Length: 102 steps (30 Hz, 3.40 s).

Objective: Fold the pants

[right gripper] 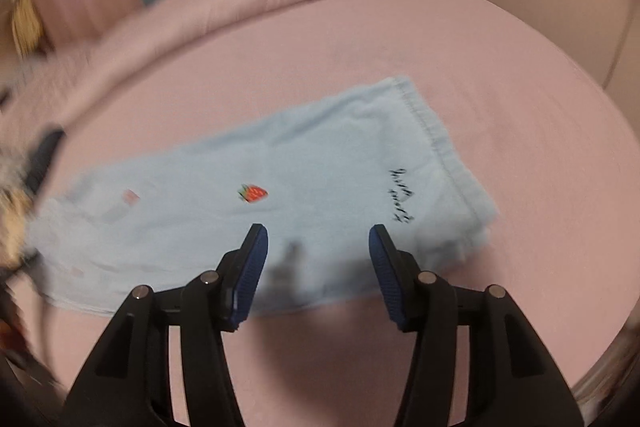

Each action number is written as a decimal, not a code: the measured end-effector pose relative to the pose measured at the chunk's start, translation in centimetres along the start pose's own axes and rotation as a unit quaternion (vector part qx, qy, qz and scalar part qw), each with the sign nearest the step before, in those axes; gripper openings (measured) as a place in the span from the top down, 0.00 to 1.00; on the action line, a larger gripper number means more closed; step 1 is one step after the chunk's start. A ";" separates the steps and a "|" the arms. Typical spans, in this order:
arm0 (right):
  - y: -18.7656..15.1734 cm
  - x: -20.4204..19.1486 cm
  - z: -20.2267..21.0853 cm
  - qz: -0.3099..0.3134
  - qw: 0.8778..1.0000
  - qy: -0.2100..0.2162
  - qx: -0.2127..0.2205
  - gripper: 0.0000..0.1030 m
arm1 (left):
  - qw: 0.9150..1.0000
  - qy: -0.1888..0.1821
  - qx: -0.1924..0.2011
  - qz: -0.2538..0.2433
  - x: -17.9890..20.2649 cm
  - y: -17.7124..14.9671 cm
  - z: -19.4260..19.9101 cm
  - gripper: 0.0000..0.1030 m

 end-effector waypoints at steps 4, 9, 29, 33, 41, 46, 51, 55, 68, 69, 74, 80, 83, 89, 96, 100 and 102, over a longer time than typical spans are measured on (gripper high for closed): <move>-0.5 3.7 2.5 -0.094 0.995 0.024 0.006 0.47 | 0.999 -0.004 -0.036 0.031 -3.4 -2.8 0.4 0.32; -3.1 7.9 2.3 -0.206 0.977 0.047 -0.013 0.47 | 0.998 0.005 -0.060 -0.002 -2.4 -4.8 1.7 0.32; -2.2 9.0 0.6 -0.286 0.955 0.068 0.043 0.44 | 0.969 -0.234 -0.074 -0.014 15.7 0.3 -1.4 0.32; -2.5 9.0 0.9 -0.284 0.955 0.077 0.048 0.44 | 0.957 -0.268 -0.109 -0.006 18.9 0.6 -3.2 0.32; -2.9 9.0 0.7 -0.266 0.959 0.087 0.043 0.48 | 0.951 -0.261 -0.159 -0.048 24.1 0.4 -7.1 0.32; -2.5 9.0 1.6 -0.257 0.965 0.029 0.040 0.58 | 0.954 -0.260 -0.139 -0.054 22.8 0.6 -6.1 0.32; -1.1 5.2 5.1 -0.131 0.980 -0.079 0.125 0.53 | 0.977 -0.202 -0.067 -0.016 14.6 3.7 -3.8 0.32; 0.0 0.0 5.1 -0.049 0.990 -0.036 0.126 0.51 | 0.995 -0.090 -0.028 0.044 5.6 5.3 -3.4 0.31; 1.6 -32.3 -12.9 0.218 0.931 0.217 -0.194 0.53 | 0.999 0.001 -0.021 0.025 -2.5 -1.5 -1.2 0.35; 1.6 -33.2 -14.5 0.216 0.927 0.207 -0.226 0.53 | 1.000 0.001 -0.019 0.019 -2.4 -1.6 -1.2 0.35; -0.7 -35.5 -16.9 0.237 0.891 0.195 -0.335 0.81 | 0.999 -0.032 -0.007 0.039 -3.1 -1.9 -0.9 0.35; 1.3 -34.7 -17.6 0.176 0.902 0.219 -0.328 0.91 | 0.999 -0.029 0.004 0.024 -4.1 -3.5 0.0 0.35; 2.8 -35.1 -18.3 0.188 0.942 0.154 -0.232 0.99 | 0.999 -0.026 0.005 0.020 -4.7 -3.3 -0.9 0.35; 3.3 -34.5 -11.6 0.190 0.921 0.263 -0.217 0.93 | 1.000 -0.023 -0.003 0.016 -2.8 -2.7 -1.5 0.35; -1.9 -35.8 -15.1 0.254 0.912 0.190 -0.260 0.92 | 0.999 -0.028 -0.006 0.040 -3.1 -2.1 -1.7 0.35; 1.0 -34.0 -16.2 0.118 0.941 0.207 -0.241 0.81 | 0.998 -0.030 -0.018 0.043 -3.3 -2.0 -1.3 0.35; 2.5 -32.6 -14.3 0.113 0.951 0.202 -0.206 0.80 | 0.998 -0.030 -0.030 0.041 -3.0 -1.8 -0.7 0.35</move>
Point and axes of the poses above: each gripper's, at about its wrist camera, not at the fingertips, and z roughly against the way its jaws point, x to its right, y to its top, the point moved 3 cm from there along -z, roughly the way its jaws point, and after that the axes turned 5 degrees about -z, right-handed, at the moved point
